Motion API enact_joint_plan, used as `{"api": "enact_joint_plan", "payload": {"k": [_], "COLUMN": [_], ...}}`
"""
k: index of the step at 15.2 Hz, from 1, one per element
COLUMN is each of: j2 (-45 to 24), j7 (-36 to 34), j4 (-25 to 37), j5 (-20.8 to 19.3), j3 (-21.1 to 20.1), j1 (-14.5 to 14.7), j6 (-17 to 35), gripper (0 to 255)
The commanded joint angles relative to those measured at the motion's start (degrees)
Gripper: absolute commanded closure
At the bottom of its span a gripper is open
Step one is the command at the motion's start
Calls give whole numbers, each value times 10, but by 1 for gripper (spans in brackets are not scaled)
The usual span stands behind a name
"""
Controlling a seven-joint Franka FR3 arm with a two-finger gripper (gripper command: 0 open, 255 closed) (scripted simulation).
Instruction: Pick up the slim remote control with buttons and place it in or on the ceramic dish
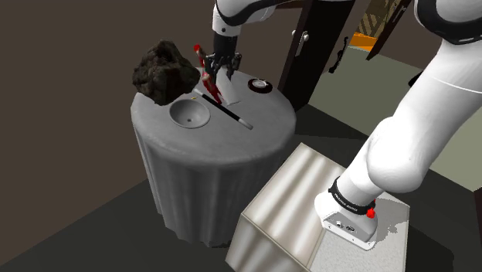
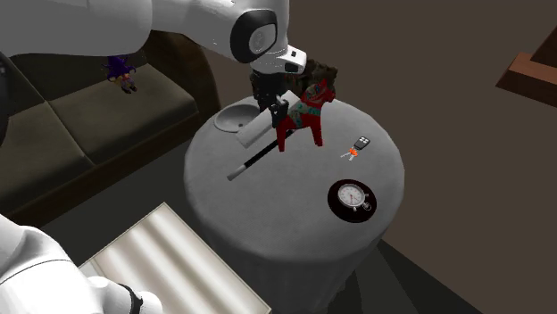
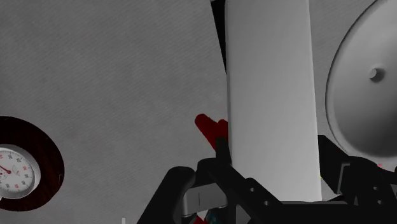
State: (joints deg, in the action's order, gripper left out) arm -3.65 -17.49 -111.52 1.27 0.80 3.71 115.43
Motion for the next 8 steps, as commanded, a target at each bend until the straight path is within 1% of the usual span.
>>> {"api": "enact_joint_plan", "payload": {"k": [1,8], "j2": [-1,-45], "j7": [-28,-120], "j4": [2,59], "j5": [-1,-8], "j3": [-12,-52], "j1": [14,64], "j6": [0,-11], "gripper": [255,255]}}
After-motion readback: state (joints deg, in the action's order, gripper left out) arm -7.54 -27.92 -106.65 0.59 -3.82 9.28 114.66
